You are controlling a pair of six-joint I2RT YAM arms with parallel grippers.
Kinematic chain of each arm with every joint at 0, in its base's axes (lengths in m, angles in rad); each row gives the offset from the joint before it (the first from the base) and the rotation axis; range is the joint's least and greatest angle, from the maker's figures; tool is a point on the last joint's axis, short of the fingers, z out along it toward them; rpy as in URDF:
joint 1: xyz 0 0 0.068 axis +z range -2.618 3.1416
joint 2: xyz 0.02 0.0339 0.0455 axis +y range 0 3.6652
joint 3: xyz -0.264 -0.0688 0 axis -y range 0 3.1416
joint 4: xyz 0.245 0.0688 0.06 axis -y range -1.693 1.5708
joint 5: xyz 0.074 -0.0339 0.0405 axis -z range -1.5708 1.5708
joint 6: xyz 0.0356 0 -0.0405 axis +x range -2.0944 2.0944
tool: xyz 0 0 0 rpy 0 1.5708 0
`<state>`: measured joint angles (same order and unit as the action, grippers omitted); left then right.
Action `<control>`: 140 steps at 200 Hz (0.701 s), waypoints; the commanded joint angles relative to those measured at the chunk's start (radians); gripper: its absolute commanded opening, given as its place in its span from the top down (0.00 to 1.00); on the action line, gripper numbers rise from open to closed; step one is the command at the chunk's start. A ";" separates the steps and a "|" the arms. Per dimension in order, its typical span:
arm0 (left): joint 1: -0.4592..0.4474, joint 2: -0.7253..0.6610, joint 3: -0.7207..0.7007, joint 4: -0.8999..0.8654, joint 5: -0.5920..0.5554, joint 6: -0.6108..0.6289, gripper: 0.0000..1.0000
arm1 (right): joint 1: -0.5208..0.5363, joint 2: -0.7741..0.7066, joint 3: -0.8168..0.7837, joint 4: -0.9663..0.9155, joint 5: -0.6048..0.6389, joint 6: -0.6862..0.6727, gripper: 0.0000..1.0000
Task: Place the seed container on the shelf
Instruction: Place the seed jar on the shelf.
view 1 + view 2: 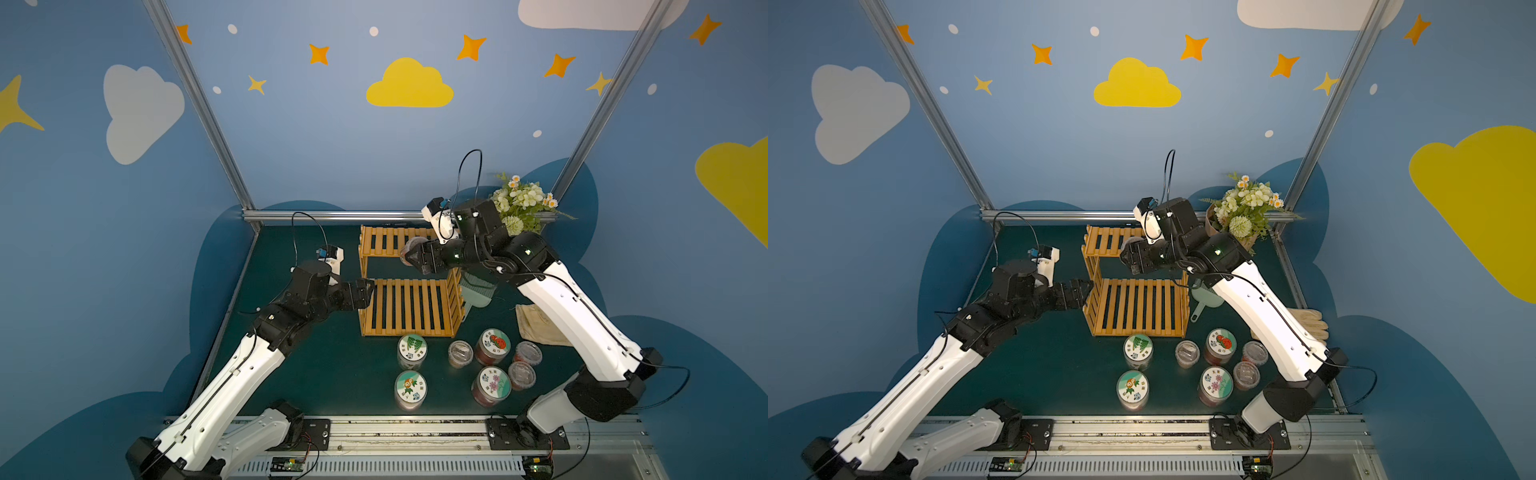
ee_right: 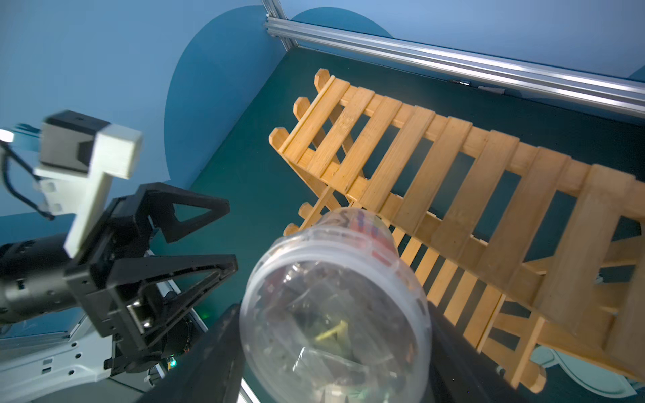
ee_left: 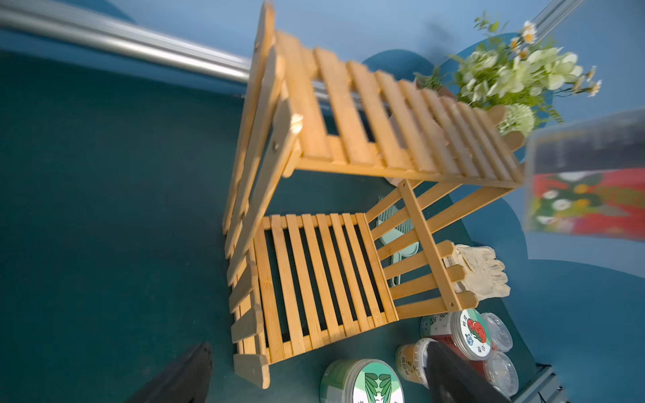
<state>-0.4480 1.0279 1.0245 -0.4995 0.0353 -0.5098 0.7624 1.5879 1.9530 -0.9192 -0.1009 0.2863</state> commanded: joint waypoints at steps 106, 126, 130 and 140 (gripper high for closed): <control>0.122 0.166 -0.089 0.143 0.345 -0.027 0.08 | -0.014 0.227 0.294 -0.105 0.060 -0.042 0.29; 0.116 0.166 -0.086 0.132 0.381 -0.019 0.09 | -0.015 0.234 0.299 -0.113 0.050 -0.046 0.29; 0.115 0.165 -0.086 0.130 0.387 -0.016 0.09 | -0.014 0.237 0.299 -0.116 0.049 -0.047 0.29; 0.107 0.162 -0.089 0.128 0.411 -0.009 0.10 | -0.014 0.241 0.297 -0.123 0.053 -0.046 0.29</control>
<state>-0.3305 1.1973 0.9382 -0.3798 0.3698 -0.5522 0.7532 1.8099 2.2238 -1.0153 -0.0467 0.2523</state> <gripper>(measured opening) 0.906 0.715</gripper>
